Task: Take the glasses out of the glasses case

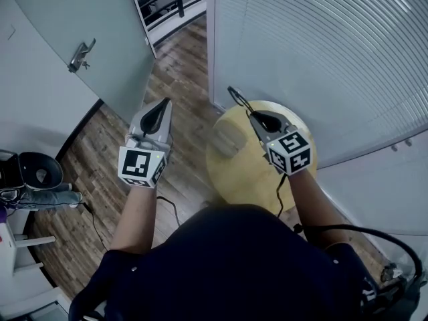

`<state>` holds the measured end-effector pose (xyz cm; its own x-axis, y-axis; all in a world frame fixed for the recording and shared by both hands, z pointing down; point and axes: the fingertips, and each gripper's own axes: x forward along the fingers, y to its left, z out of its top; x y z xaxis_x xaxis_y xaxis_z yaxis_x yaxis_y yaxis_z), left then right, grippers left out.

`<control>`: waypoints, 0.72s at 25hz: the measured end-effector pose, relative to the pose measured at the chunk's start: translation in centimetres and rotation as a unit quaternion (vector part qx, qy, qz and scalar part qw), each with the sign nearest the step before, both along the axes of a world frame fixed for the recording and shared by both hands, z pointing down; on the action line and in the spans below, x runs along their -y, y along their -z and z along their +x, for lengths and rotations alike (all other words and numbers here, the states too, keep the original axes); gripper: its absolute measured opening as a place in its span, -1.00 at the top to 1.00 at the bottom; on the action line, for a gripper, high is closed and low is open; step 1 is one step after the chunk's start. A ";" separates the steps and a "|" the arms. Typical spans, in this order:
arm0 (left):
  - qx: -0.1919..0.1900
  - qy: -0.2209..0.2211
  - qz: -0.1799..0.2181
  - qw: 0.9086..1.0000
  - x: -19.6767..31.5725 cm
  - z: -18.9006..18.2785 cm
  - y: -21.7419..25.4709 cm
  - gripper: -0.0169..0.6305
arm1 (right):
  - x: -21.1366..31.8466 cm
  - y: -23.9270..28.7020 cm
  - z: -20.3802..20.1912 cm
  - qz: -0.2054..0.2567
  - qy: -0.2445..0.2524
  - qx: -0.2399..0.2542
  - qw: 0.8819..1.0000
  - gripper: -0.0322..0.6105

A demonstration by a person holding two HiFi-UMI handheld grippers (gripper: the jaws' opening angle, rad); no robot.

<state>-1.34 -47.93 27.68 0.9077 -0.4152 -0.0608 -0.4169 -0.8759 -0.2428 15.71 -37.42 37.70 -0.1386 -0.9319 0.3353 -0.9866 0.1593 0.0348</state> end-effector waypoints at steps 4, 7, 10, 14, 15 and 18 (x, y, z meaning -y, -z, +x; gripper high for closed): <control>-0.003 0.006 0.009 1.000 0.5 -0.1 1.2 0.94 | 0.1 1.0 0.8 0.013 -0.008 0.010 1.000 0.79; -0.006 0.009 0.012 1.000 0.8 0.0 1.6 0.93 | 0.1 1.9 1.1 0.028 -0.010 0.022 0.999 0.79; -0.004 0.007 0.007 1.000 1.0 0.2 1.2 0.93 | 0.1 2.0 1.2 0.032 -0.011 0.022 0.999 0.79; -0.005 0.003 0.001 1.000 1.1 0.8 0.7 0.93 | 0.0 1.7 1.6 0.035 -0.016 0.026 0.999 0.80; -0.005 0.001 0.000 1.000 1.1 1.0 0.6 0.93 | 0.0 1.7 1.7 0.035 -0.018 0.028 0.999 0.80; -0.006 -0.005 -0.001 1.000 1.1 1.6 0.7 0.93 | -0.1 1.8 2.1 0.036 -0.022 0.027 0.999 0.80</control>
<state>0.24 -49.03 27.03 0.9108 -0.4065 -0.0716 -0.4115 -0.8803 -0.2361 17.80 -37.31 35.92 -0.1124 -0.9588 0.2609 -0.9934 0.1143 -0.0080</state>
